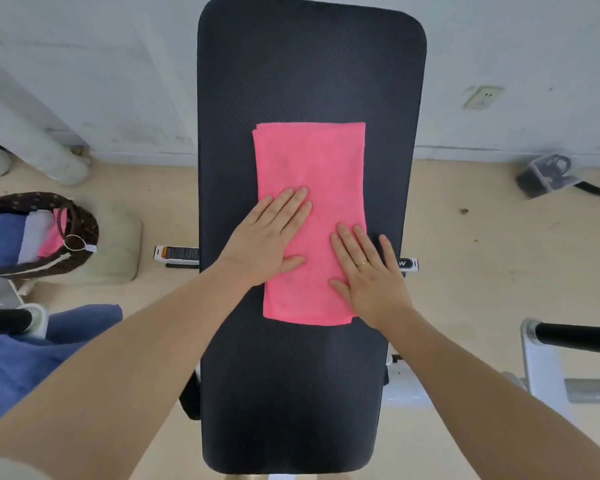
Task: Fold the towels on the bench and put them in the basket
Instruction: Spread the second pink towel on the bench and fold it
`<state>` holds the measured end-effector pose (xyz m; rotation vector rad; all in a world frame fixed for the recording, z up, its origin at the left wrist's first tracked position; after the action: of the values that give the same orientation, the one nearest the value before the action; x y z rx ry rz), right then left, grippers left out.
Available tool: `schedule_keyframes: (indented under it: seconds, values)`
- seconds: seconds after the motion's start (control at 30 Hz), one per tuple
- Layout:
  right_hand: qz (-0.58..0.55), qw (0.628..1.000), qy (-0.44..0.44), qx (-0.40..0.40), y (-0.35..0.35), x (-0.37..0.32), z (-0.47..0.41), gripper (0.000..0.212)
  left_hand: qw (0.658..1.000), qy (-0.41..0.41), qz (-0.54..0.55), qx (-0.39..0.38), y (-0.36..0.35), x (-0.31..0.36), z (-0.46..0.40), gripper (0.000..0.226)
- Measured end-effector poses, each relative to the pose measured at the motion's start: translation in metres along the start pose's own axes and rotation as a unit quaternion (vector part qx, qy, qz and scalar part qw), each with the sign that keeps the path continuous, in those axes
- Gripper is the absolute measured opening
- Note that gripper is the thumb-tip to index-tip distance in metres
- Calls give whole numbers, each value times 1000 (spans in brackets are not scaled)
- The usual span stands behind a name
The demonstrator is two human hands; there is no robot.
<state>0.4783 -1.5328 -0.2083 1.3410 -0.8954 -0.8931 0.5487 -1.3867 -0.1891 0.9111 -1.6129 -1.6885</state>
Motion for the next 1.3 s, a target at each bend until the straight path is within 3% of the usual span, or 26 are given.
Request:
schedule_keyframes:
  seconds: [0.07, 0.17, 0.23, 0.3, 0.37, 0.4, 0.53, 0.67, 0.77, 0.83, 0.93, 1.0, 1.1, 1.2, 1.27, 1.3]
  values:
    - [-31, 998, -45, 13, 6, 7, 15, 66, 999, 27, 38, 4, 6, 2, 2, 87]
    - [-127, 985, -93, 66, 17, 2, 38, 56, 969, 166, 182, 26, 17, 2, 29, 81]
    - [-163, 977, -116, 74, 17, -7, 50, 56, 912, 289, 287, 36, 12, 2, 60, 66]
    - [-163, 978, -126, 35, 7, -19, 61, 63, 834, 393, 388, 1, -4, 9, 90, 51]
    - [-141, 982, -123, -11, -3, -28, 66, 71, 764, 452, 460, -26, -14, 19, 107, 36]
    - [-127, 984, -124, -20, -5, -31, 66, 71, 750, 461, 473, -33, -15, 24, 109, 29]
    - [-97, 984, -151, 22, -2, -27, 56, 59, 767, 471, 433, -41, -18, 35, 103, 23]
    - [-59, 986, -149, 52, 3, -19, 48, 58, 762, 487, 426, -33, -23, 23, 100, 25]
    - [-56, 985, -157, 34, -2, -12, 54, 52, 760, 476, 441, -42, -23, 14, 108, 16]
    - [-80, 981, -177, 2, -3, -13, 59, 37, 733, 485, 474, -57, -27, 16, 116, 15]
    - [-127, 965, -219, -73, -10, -16, 66, 27, 655, 533, 522, -118, -42, 28, 125, 39]
    - [-207, 941, -245, -105, -15, -18, 70, 28, 620, 541, 546, -155, -50, 41, 128, 38]
    - [-398, 882, -242, -70, -16, -24, 72, 27, 567, 542, 595, -175, -52, 57, 129, 31]
    - [-585, 764, -270, -18, -10, -29, 79, 33, 447, 558, 672, -193, -56, 62, 134, 32]
    - [-651, 704, -285, 4, 0, -29, 83, 32, 351, 548, 728, -213, -55, 66, 139, 28]
    - [-680, 677, -284, -1, 4, -31, 85, 27, 321, 547, 743, -211, -54, 65, 142, 28]
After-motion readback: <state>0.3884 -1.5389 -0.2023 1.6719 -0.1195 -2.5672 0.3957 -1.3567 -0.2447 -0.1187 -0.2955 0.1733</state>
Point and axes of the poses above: each hand's wrist, its own z-axis away from the middle knuckle, its own y-axis out of the back of the hand, x = y × z, the point moved 7 cm from there along -z, towards the middle knuckle, and after that the axes turned 8 degrees about y, right-handed, at the moved point
